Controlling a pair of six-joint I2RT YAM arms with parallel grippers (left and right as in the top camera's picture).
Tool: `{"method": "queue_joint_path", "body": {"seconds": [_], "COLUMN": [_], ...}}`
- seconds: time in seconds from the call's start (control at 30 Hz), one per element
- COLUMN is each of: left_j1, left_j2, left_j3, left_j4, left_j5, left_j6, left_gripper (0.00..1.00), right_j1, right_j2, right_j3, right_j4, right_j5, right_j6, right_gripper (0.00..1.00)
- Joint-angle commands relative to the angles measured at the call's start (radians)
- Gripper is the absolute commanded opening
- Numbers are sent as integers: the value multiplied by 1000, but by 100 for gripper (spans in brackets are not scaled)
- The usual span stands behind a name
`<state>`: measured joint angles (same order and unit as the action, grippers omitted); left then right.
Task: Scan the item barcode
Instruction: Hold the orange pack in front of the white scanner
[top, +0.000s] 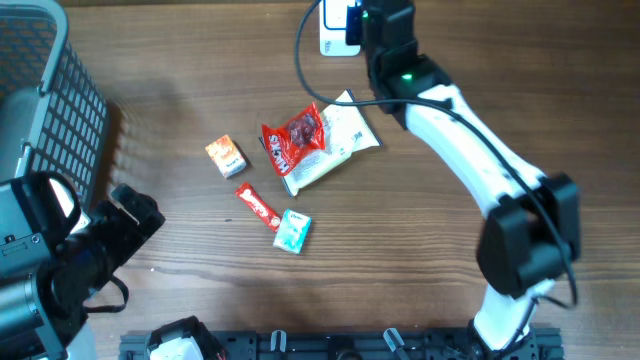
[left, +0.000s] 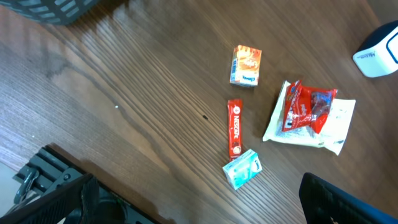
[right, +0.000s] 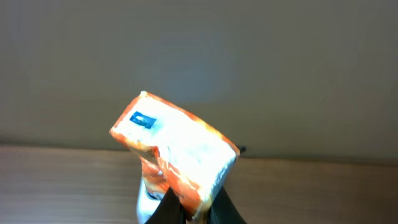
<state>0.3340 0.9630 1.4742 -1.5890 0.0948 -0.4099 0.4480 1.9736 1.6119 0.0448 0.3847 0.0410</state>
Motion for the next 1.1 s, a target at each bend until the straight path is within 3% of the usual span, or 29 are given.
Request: {"method": "queue_joint_path", "body": {"seconds": [0.0, 0.23, 0.43, 0.73, 0.93, 1.07], "left_j1": [5, 5, 5, 5, 5, 5], "left_j2": [0, 0, 0, 0, 0, 0], "left_j3": [-2, -2, -2, -2, -2, -2], "left_j4": [2, 2, 2, 2, 2, 2], "left_j5": [-10, -10, -10, -10, -10, -10], "left_j6": [-13, -13, -13, -13, -13, -13], "left_gripper": [100, 100, 100, 100, 100, 100], "right_j1": [4, 16, 17, 16, 3, -49], "right_j2": [101, 210, 312, 337, 337, 336], "right_j3": [10, 10, 10, 10, 10, 10], "right_j4": [114, 269, 293, 435, 525, 584], "right_j5": [-51, -53, -42, 17, 129, 200], "right_j6": [-393, -949, -1273, -1307, -1462, -1482], "right_gripper": [5, 4, 5, 5, 5, 4]}}
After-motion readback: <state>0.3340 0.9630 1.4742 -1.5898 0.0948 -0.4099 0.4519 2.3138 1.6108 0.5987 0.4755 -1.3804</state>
